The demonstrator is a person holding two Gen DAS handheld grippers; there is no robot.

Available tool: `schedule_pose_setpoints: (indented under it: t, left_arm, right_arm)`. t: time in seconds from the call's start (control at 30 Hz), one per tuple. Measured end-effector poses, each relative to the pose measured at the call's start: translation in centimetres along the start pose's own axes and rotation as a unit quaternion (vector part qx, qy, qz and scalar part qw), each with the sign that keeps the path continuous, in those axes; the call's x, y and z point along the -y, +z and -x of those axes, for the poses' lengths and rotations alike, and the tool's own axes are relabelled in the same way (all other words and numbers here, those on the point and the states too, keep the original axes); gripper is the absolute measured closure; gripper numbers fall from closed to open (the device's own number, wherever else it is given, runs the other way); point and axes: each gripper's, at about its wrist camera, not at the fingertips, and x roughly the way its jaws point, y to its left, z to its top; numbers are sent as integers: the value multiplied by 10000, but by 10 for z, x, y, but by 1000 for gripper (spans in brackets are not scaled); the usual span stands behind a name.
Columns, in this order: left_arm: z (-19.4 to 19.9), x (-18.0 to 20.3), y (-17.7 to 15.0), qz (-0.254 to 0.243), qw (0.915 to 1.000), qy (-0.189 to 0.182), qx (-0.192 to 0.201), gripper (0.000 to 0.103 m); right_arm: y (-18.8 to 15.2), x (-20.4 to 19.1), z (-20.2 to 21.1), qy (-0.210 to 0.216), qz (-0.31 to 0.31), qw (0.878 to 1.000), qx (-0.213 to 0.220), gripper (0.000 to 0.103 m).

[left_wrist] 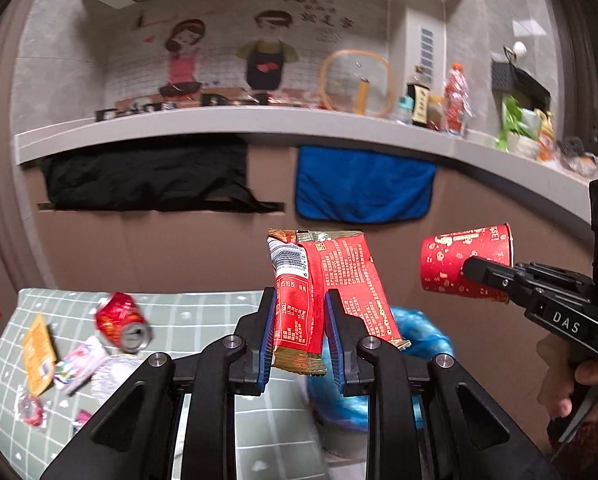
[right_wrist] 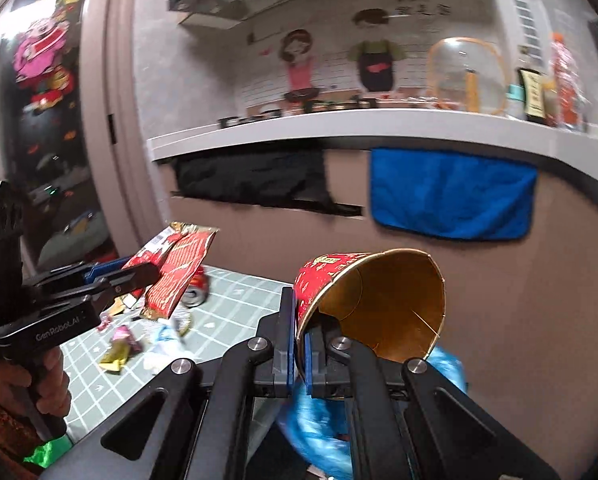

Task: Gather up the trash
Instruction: 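Carry the wrappers and the paper cup over the blue-lined bin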

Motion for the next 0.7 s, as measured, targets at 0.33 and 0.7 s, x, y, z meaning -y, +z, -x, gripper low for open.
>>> schedule_pose_setpoints:
  t: [0.33, 0.7]
  left_arm:
    - [-63, 36, -16, -138, 9977, -260, -612, 79]
    - [-127, 50, -44, -167, 9911, -379, -1262, 79]
  right_arm:
    - [-32, 57, -23, -194, -571, 9977, -308, 99]
    - [-58, 88, -57, -334, -808, 9939, -665, 99]
